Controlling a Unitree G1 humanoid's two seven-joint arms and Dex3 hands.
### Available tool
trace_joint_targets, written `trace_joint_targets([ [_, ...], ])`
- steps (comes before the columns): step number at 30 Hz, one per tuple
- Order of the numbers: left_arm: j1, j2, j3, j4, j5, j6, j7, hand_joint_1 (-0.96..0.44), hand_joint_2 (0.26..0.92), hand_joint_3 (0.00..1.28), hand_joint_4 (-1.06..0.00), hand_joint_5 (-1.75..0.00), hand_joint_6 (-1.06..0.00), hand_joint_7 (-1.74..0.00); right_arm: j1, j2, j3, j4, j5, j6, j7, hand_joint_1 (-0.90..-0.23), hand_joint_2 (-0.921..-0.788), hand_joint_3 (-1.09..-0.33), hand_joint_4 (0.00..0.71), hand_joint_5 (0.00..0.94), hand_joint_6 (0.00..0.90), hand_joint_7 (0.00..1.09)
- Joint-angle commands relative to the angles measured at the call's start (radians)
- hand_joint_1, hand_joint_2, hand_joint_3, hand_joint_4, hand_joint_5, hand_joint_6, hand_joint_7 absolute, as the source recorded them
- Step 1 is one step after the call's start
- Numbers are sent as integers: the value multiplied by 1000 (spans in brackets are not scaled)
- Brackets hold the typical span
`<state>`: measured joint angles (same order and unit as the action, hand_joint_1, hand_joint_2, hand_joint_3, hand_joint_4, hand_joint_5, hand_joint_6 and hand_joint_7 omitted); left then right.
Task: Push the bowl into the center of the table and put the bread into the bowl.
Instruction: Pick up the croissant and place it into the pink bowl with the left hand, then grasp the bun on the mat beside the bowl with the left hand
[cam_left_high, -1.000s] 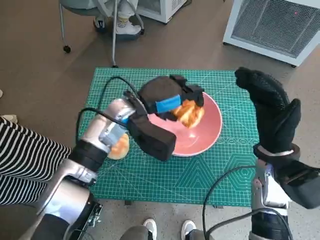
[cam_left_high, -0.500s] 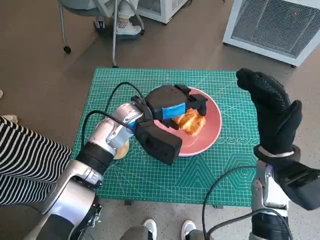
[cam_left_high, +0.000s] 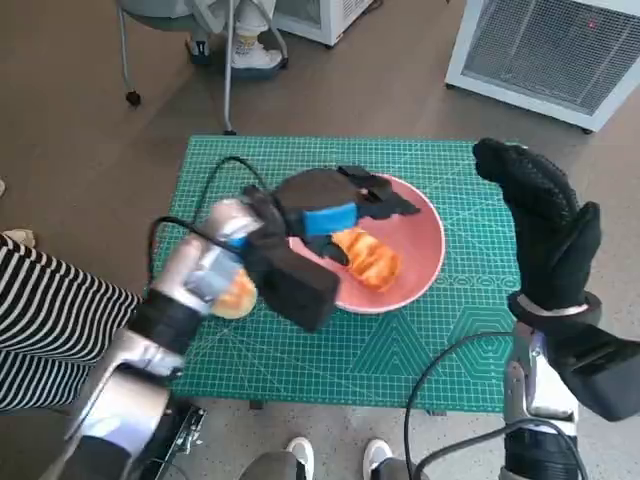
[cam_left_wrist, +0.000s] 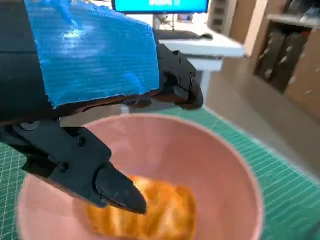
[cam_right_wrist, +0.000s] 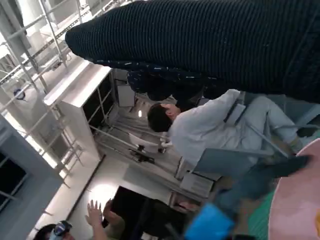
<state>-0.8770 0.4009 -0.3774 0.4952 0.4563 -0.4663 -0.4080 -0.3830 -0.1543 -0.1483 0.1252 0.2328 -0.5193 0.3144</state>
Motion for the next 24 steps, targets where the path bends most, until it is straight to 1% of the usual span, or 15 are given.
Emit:
trace_joint_targets([
  [1, 60, 68, 63, -117, -71, 6, -54, -429, 739, 1, -151, -2, -254, -46, 20, 0, 3, 4, -1, 5, -3, -689, -921, -743, 197, 0, 112, 415],
  [8, 76, 73, 76, -154, -79, 28, -76, -404, 733, 0, -153, -1, -260, -35, 20, 0, 3, 4, -1, 5, -3, -690, -921, -743, 197, 0, 112, 415],
  [9, 107, 131, 127, -196, -102, 15, -80, -404, 733, 0, -153, -1, -261, -34, 18, 1, 4, 8, 4, 6, 1, -690, -921, -743, 197, 0, 112, 416],
  [10, 131, 175, 166, -228, -119, 5, -83, -372, 727, 1, -157, -3, -266, -35, 17, 2, 4, 11, 8, 6, 4, -690, -921, -743, 197, 0, 112, 416],
  [12, 167, 237, 221, -276, -135, -6, -88, -344, 724, 3, -159, -3, -269, -34, 12, 3, 5, 17, 14, 6, 8, -691, -921, -743, 197, 0, 112, 416],
  [16, 232, 314, 278, -335, -131, 3, -103, -325, 738, 12, -150, 0, -266, -27, 5, 6, 9, 28, 19, 5, 11, -691, -921, -743, 197, 0, 112, 416],
  [20, 267, 348, 299, -373, -131, 18, -116, -336, 752, 18, -141, 0, -264, -25, 4, 6, 10, 28, 23, 5, 14, -692, -921, -743, 197, 0, 111, 415],
  [24, 328, 409, 331, -417, -134, 29, -142, -313, 736, 9, -151, -5, -282, -33, -3, 8, 12, 42, 30, -1, 22, -692, -921, -743, 197, 0, 111, 415],
])
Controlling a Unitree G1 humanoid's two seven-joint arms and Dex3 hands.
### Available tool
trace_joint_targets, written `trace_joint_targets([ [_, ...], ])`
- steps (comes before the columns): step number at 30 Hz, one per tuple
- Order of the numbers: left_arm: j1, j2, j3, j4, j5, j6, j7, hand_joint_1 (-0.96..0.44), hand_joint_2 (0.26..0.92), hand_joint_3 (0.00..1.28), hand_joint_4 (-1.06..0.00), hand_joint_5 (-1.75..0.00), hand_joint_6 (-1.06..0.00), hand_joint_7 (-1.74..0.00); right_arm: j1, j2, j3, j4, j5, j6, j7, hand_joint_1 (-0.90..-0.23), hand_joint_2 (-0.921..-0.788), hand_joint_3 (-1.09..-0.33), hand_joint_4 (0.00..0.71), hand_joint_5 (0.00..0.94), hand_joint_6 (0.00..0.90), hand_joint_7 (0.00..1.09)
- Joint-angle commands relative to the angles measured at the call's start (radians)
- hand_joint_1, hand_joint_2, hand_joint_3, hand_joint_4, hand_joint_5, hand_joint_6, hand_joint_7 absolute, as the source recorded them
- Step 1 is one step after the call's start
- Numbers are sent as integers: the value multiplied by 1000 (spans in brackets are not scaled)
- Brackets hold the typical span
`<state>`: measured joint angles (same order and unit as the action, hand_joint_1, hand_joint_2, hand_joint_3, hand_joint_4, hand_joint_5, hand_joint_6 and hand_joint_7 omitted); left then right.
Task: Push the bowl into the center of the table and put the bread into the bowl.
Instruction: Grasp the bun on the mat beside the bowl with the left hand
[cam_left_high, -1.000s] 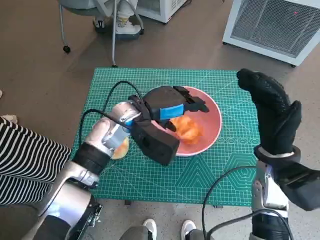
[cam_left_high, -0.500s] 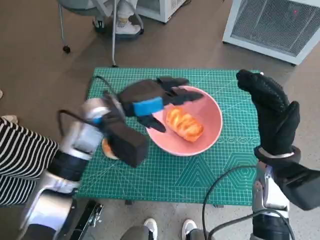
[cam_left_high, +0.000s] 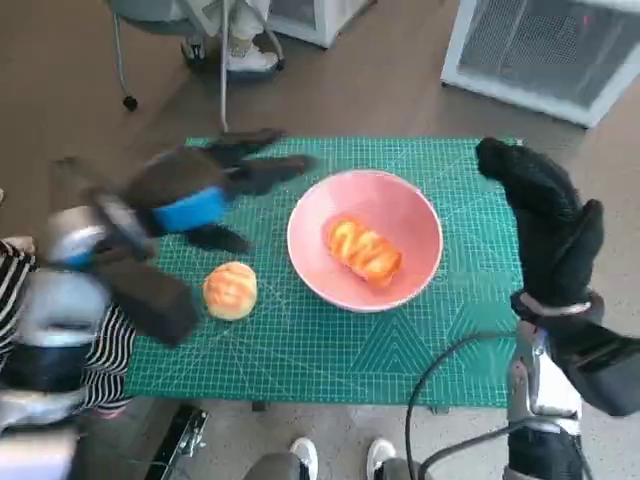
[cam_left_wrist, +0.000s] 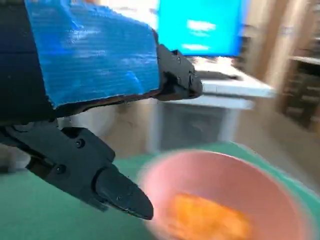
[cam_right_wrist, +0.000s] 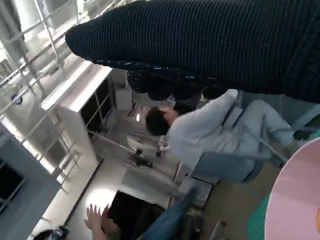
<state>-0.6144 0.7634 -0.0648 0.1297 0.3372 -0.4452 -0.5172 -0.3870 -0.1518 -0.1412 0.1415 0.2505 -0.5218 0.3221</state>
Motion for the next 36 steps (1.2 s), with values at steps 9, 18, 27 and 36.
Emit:
trace_joint_targets([
  [9, 165, 105, 44, -106, -87, 85, -135, -269, 703, 0, -162, -5, -292, -30, -17, 6, 9, 53, 16, -8, 26, -685, -921, -743, 198, 1, 109, 414],
  [18, 204, 96, 24, -89, -115, 136, -189, -257, 697, 0, -160, -2, -292, -20, -30, 4, 11, 78, 24, -16, 41, -684, -921, -743, 200, 4, 110, 411],
  [27, 203, 41, -44, -11, -83, 160, -181, -211, 699, 1, -158, -1, -299, -13, -35, 2, 12, 88, 32, -15, 58, -682, -921, -746, 216, 11, 119, 411],
  [36, 172, -18, -108, 102, -55, 152, -174, -146, 706, 4, -163, -1, -312, -11, -34, -7, 5, 86, 37, -11, 68, -683, -921, -746, 219, 9, 121, 409],
])
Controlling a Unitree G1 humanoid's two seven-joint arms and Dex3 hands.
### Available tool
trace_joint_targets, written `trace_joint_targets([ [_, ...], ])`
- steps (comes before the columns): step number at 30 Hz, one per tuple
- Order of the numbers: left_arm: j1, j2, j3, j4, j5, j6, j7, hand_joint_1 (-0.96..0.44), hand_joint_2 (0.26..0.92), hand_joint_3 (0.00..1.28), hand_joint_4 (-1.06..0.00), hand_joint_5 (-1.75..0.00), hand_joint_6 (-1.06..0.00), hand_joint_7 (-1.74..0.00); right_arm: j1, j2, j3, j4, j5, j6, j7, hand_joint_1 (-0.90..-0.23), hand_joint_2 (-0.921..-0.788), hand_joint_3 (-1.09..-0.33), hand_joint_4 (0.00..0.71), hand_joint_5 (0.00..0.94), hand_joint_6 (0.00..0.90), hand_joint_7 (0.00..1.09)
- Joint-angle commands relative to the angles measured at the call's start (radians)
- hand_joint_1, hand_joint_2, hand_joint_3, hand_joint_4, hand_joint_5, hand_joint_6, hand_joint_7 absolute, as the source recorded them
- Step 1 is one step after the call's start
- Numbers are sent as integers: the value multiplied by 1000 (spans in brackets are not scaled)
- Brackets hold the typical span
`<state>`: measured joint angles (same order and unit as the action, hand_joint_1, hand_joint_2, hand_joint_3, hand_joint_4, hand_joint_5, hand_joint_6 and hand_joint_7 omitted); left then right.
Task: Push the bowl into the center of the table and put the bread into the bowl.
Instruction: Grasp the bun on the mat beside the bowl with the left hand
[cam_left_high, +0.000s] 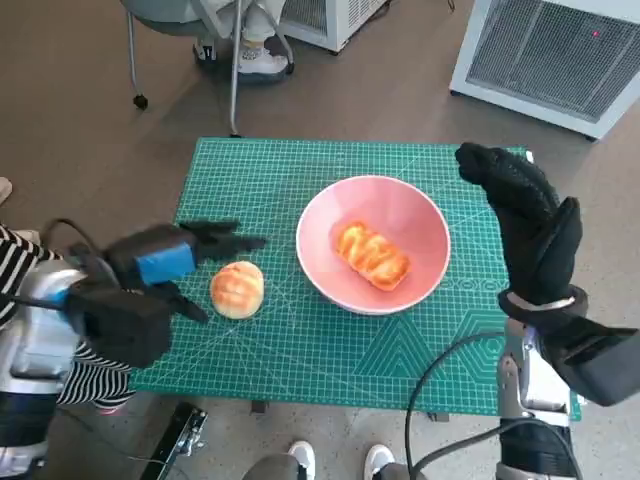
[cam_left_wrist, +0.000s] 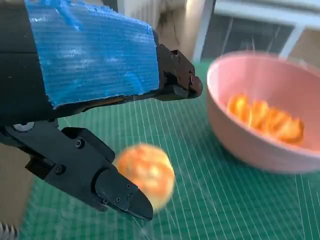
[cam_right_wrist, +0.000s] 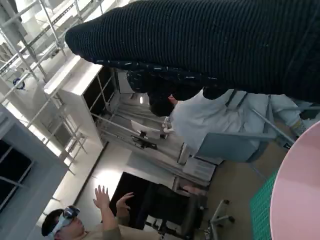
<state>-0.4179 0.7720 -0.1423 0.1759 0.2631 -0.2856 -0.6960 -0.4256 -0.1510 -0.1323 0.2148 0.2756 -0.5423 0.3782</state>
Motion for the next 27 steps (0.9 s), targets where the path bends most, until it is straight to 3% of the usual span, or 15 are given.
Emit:
trace_joint_targets([
  [1, -30, -33, -39, 74, 26, -15, 9, -144, 707, 4, -164, -2, -314, -11, 5, -8, -5, 11, 12, 11, 12, -683, -921, -746, 219, 9, 121, 409],
  [15, -103, -108, -125, 282, 138, -80, 111, -67, 714, 5, -273, -29, -386, -29, 19, -10, -8, -11, 6, 19, 5, -684, -921, -743, 208, 1, 120, 404],
  [20, -126, -119, -163, 337, 214, -88, 171, 5, 738, 14, -393, -47, -466, -51, 24, -7, -9, -17, 2, 22, -1, -684, -921, -744, 205, 0, 120, 403],
  [27, -134, -110, -178, 340, 264, -85, 217, 89, 801, 30, -657, -127, -694, -189, 28, -8, -12, -24, 1, 24, -4, -684, -921, -744, 204, 0, 120, 402],
])
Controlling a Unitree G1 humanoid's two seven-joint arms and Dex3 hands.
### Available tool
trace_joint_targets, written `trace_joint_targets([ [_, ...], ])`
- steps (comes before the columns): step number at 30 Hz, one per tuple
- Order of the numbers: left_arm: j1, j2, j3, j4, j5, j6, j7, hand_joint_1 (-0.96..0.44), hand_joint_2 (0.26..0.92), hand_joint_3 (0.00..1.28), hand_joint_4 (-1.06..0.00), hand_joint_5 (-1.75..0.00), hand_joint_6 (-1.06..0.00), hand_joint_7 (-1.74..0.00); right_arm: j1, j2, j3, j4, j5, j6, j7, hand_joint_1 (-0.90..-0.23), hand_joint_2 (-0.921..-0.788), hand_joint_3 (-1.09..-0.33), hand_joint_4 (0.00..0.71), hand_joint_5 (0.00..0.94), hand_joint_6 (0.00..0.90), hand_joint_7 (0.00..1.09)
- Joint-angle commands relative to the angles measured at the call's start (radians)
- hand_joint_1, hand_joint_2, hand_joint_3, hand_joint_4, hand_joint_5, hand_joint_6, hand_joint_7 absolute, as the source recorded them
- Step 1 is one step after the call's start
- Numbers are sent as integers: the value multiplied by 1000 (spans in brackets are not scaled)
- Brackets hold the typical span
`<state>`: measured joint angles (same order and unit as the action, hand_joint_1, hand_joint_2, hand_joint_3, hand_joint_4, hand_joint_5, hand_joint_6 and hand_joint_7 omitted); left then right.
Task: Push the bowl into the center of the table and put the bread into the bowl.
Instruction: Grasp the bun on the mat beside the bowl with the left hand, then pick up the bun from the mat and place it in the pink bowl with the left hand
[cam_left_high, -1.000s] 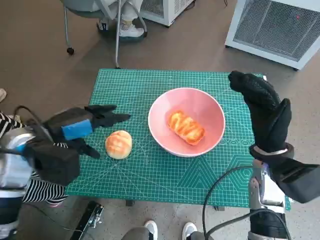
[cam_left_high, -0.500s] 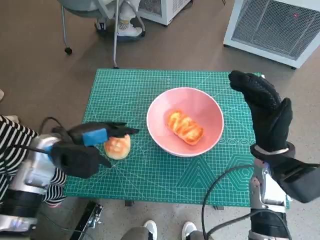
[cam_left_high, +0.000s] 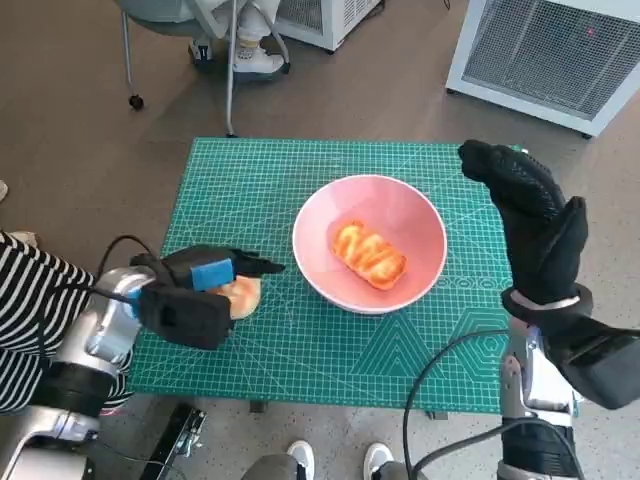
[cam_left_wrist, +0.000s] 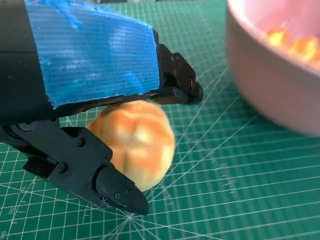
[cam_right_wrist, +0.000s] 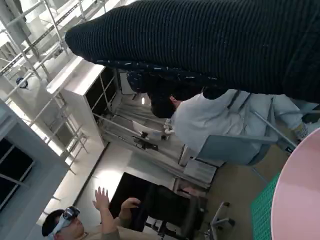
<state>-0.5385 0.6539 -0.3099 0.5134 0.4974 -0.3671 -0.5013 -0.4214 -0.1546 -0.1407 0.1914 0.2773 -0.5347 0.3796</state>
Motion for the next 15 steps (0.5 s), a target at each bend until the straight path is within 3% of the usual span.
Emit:
trace_joint_targets([
  [1, -10, 13, -7, -8, 31, -6, 27, 93, 806, 27, -676, -140, -689, -242, 24, -4, -4, -2, -1, 17, -7, -684, -921, -743, 204, 0, 120, 402],
  [3, -7, 21, -1, -23, 32, -10, 34, 104, 825, 18, -715, -248, -649, -460, 24, -3, -5, -3, -1, 18, -8, -684, -921, -743, 205, 1, 119, 401],
  [4, -6, 23, 2, -27, 32, -12, 38, 68, 859, 49, -694, -571, -618, -754, 24, -3, -5, -3, -1, 18, -9, -684, -921, -743, 205, 1, 119, 401],
  [7, 0, 33, 13, -49, 29, -18, 53, 24, 900, 91, -675, -970, -566, -1106, 22, -1, -5, -2, -2, 20, -10, -684, -921, -743, 206, 1, 119, 400],
  [9, 3, 38, 22, -62, 25, -23, 63, 13, 910, 100, -677, -1074, -551, -1178, 21, 0, -5, 0, -3, 20, -12, -686, -921, -743, 207, 1, 119, 400],
  [15, 13, 51, 60, -123, 2, -25, 79, 3, 919, 78, -709, -1213, -586, -1121, 21, 4, -3, 1, -8, 18, -16, -692, -921, -741, 208, 2, 120, 399],
])
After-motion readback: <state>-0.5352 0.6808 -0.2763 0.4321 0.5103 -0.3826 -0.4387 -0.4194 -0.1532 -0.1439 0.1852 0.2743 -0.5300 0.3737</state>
